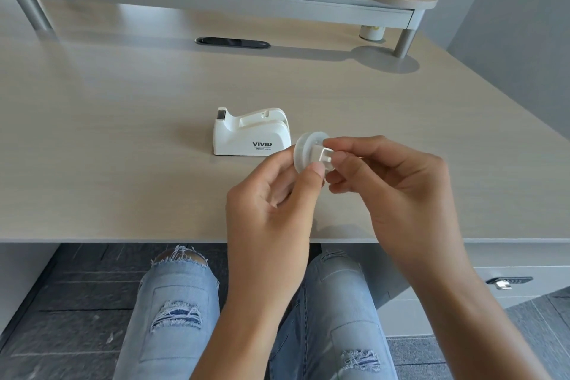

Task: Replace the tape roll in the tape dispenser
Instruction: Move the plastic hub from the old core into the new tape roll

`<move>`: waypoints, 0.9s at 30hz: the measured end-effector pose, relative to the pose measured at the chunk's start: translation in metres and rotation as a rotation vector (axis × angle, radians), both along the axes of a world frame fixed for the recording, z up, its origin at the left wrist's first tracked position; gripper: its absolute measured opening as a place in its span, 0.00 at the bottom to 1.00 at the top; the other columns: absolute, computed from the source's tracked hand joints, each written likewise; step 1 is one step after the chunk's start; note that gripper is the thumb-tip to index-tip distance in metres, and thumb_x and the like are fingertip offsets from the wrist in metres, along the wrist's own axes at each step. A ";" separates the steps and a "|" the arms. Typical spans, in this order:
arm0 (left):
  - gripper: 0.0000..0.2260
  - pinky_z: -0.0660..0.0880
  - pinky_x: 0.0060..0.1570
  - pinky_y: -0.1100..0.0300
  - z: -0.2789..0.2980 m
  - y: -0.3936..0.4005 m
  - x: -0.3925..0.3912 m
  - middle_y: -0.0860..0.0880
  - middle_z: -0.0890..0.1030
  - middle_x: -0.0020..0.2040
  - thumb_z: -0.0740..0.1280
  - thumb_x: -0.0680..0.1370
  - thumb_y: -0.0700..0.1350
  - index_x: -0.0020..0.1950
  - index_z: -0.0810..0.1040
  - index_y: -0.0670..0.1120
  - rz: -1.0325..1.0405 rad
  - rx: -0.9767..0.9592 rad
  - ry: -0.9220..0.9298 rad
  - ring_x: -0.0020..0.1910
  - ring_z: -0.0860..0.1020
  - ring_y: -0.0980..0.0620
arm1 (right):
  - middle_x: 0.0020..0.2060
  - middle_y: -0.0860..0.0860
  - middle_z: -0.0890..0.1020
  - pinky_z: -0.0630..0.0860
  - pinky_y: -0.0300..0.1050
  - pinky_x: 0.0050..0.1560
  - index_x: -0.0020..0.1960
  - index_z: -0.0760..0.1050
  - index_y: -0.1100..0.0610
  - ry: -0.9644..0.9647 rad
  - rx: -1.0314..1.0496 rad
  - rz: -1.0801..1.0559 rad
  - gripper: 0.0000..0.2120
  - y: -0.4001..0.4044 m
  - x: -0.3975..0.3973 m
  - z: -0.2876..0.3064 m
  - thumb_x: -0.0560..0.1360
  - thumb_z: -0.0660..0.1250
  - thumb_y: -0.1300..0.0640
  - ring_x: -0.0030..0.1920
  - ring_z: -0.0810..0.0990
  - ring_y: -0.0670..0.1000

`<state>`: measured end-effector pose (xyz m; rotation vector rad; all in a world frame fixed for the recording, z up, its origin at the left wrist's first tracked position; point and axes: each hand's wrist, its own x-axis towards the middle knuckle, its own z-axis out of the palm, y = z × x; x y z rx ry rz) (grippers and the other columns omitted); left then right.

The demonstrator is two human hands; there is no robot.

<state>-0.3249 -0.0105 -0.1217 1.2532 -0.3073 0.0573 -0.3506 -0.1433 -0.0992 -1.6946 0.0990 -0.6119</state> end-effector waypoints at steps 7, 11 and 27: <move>0.08 0.83 0.55 0.60 0.001 0.001 0.001 0.52 0.91 0.45 0.69 0.81 0.37 0.54 0.88 0.45 0.010 0.008 0.007 0.48 0.89 0.54 | 0.46 0.54 0.87 0.84 0.57 0.48 0.51 0.87 0.56 -0.041 -0.164 0.021 0.07 -0.002 -0.001 0.001 0.79 0.72 0.66 0.41 0.88 0.55; 0.10 0.84 0.54 0.59 0.001 0.002 0.002 0.53 0.91 0.45 0.69 0.82 0.36 0.54 0.88 0.46 0.011 0.036 0.011 0.48 0.89 0.53 | 0.46 0.55 0.86 0.84 0.55 0.48 0.50 0.87 0.56 -0.071 -0.203 0.047 0.09 -0.004 0.001 -0.001 0.78 0.72 0.68 0.41 0.86 0.56; 0.10 0.83 0.52 0.63 0.005 0.015 0.011 0.51 0.91 0.46 0.75 0.76 0.34 0.54 0.88 0.46 -0.073 0.123 0.009 0.49 0.89 0.50 | 0.47 0.52 0.86 0.81 0.50 0.51 0.51 0.87 0.57 -0.146 -0.434 0.077 0.08 -0.010 0.003 -0.005 0.77 0.74 0.68 0.49 0.85 0.54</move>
